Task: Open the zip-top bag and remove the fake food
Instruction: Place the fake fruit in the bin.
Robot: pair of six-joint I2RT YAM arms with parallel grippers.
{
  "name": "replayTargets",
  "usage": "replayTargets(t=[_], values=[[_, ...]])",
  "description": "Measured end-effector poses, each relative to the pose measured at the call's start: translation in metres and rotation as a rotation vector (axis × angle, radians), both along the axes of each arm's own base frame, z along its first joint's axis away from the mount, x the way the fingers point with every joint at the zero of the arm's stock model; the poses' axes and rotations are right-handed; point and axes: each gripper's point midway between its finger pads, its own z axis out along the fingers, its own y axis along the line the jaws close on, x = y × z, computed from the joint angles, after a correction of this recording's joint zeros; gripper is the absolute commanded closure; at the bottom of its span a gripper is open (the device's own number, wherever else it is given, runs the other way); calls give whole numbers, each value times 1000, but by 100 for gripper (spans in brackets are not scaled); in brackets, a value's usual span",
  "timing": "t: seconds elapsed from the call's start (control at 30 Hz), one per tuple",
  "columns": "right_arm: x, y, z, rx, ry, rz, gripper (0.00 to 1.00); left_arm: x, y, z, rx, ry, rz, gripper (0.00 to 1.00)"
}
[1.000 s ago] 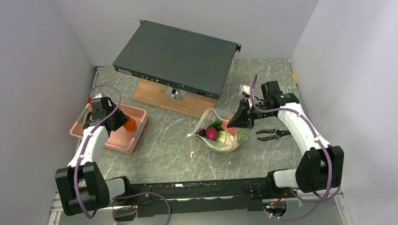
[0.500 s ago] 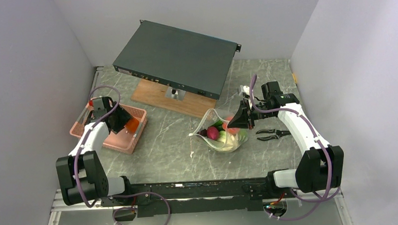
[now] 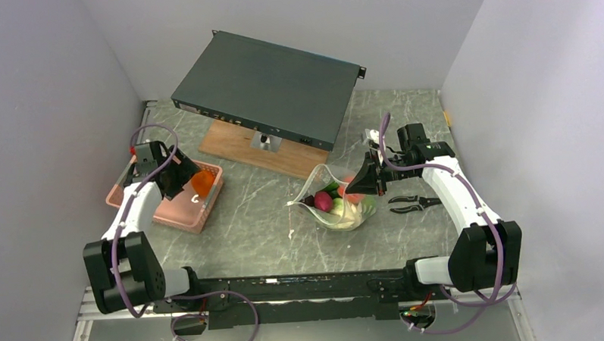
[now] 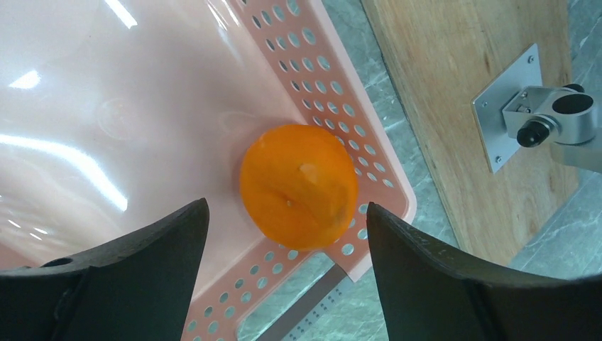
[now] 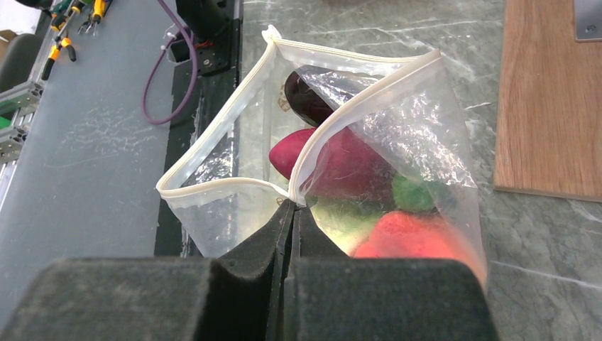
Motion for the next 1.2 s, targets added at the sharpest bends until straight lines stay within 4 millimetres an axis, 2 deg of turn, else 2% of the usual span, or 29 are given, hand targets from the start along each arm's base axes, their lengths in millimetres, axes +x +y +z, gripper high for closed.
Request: replayTargets(t=[0.3, 0.6, 0.73, 0.87, 0.97, 1.2], values=[[1, -1, 0, 0, 0, -3, 100, -8, -2, 27, 43, -66, -56, 13], [1, -1, 0, 0, -1, -3, 100, -27, -23, 72, 55, -205, -198, 12], [1, -1, 0, 0, -1, -3, 100, -41, -41, 87, 20, -269, -278, 15], [1, -1, 0, 0, 0, -3, 100, -53, -63, 92, -56, -308, -368, 16], [0, -1, 0, 1, 0, -3, 100, -62, -78, 95, -114, -331, -430, 11], [0, -1, -1, 0, 5, -3, 100, -80, -118, 115, -225, -413, -589, 9]])
